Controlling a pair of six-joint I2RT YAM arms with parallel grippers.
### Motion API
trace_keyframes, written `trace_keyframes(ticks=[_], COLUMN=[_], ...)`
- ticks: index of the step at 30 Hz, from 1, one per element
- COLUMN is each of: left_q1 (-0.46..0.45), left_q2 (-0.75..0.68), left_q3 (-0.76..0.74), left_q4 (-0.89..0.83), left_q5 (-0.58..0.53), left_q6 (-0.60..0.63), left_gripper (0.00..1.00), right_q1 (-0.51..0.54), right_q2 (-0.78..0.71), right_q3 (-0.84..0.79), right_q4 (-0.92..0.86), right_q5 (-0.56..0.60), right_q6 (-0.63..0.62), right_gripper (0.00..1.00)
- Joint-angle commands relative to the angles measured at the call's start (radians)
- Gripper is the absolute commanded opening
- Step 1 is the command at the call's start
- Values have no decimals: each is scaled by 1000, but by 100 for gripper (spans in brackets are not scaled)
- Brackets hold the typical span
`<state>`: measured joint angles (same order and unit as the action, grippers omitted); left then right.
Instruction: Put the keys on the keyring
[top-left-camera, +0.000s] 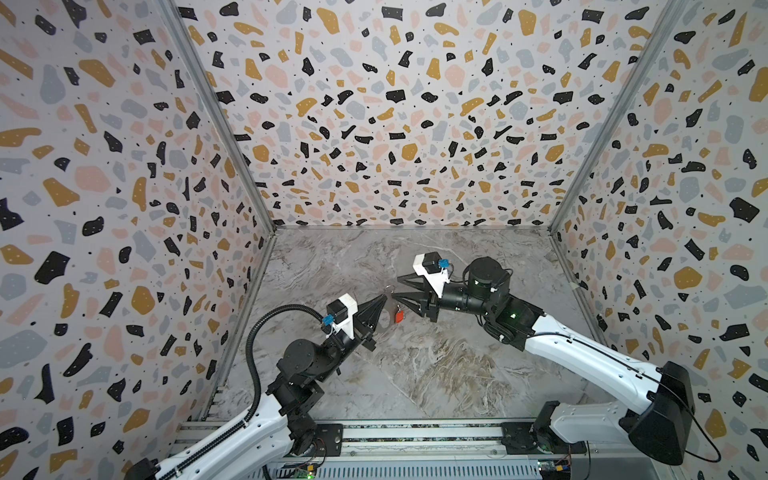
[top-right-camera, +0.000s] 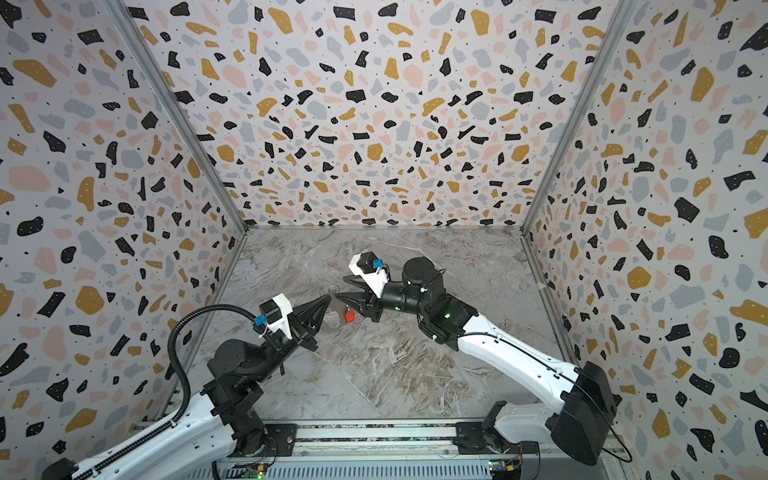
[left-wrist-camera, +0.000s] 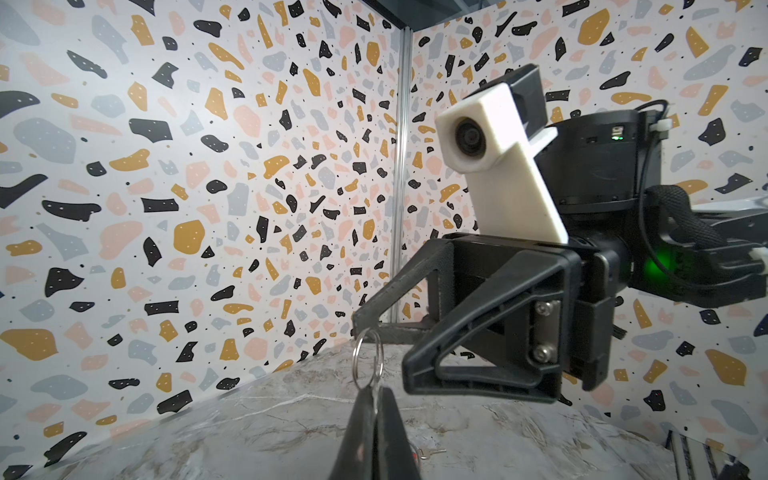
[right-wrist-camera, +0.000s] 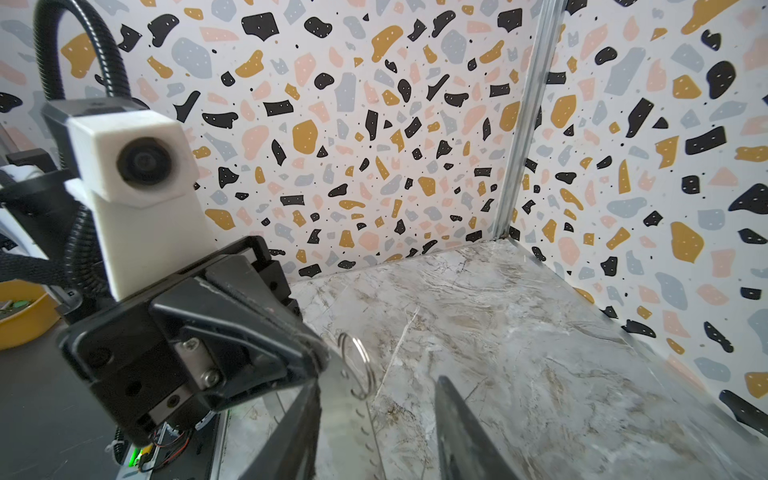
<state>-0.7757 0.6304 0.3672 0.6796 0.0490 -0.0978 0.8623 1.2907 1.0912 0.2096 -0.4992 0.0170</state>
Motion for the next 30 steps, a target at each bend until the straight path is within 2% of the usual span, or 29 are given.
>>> trace_keyframes(ticks=[1, 8, 14, 19, 25, 30], left_q1=[0, 0, 0, 0, 1, 0], left_q2=[-9, -12, -12, -13, -18, -20], left_q3=[30, 28, 26, 25, 24, 21], left_q4=[67, 64, 63, 60, 59, 64], left_q5=[36, 41, 41, 42, 41, 40], left_q6=[-4, 0, 0, 0, 1, 0], left_gripper=[0, 0, 0, 0, 0, 0], right_q1=[1, 0, 0, 0, -6, -9], right_q2=[-6, -5, -11, -14, -22, -28], right_q3=[47, 55, 56, 57, 48, 35], right_q4=[-7, -6, -5, 2, 25, 59], right_q5=[-43, -75, -88, -93, -91, -90], right_q6=[-17, -14, -10, -4, 26, 78], right_gripper=[43, 24, 15, 15, 0, 0])
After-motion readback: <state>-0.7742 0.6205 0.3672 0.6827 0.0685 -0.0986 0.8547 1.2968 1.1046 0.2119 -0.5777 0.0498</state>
